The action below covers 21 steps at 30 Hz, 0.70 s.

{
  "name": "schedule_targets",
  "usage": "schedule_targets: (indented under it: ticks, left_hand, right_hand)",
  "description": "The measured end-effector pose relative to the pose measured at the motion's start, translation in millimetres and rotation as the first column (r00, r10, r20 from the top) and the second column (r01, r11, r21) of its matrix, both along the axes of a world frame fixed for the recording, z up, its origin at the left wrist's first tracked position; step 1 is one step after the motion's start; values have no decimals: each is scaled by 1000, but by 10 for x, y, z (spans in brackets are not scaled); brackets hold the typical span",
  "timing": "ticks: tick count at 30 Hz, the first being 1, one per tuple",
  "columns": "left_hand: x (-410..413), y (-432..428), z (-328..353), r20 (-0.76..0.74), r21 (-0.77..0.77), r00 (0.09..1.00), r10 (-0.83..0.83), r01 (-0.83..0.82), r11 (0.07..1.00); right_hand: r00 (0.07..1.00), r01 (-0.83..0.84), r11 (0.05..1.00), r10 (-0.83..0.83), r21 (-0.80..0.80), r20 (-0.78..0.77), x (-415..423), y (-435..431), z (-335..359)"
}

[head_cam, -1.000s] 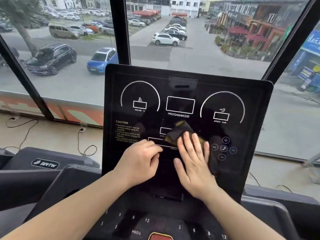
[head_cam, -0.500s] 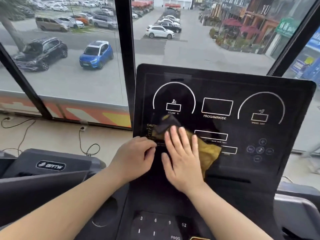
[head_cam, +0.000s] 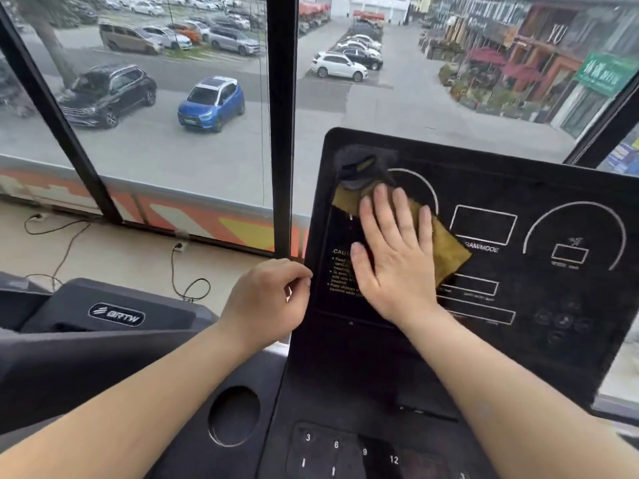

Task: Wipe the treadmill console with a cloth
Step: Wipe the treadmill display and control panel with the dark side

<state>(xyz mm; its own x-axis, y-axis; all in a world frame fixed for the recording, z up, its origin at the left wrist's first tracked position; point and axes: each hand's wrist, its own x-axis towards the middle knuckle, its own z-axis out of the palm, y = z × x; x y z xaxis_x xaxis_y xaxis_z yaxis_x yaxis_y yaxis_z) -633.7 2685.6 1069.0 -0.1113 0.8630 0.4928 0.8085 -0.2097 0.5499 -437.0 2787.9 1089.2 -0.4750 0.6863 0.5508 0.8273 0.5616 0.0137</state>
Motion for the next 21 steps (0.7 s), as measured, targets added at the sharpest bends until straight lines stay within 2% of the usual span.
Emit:
schedule_targets:
  ticks: [4, 6, 9, 13, 16, 21]
  left_hand:
    - [-123, -116, -136, 0, 5, 998, 57, -57, 998]
    - [-134, -219, -215, 15, -24, 997, 74, -73, 997]
    - [-67, -334, -344, 41, -84, 999, 20, -16, 996]
    - [91, -389, -404, 69, -99, 997, -26, 33, 995]
    - [171, -419, -393, 39, -80, 999, -38, 41, 996]
    - [393, -570, -554, 5, -58, 994, -111, 112, 992]
  right_hand:
    - [989, -120, 971, 135, -207, 62, -237, -681, -792]
    - [972, -169, 958, 200, -233, 120, -203, -799, -954]
    - [960, -201, 965, 228, -172, 161, -123, -559, -689]
    - [991, -123, 984, 129, -126, 39, -54, -195, -183]
    - [988, -153, 970, 144, -187, -64, -77, -377, -294]
    - [939, -343, 850, 324, -401, -117, -32, -769, -575]
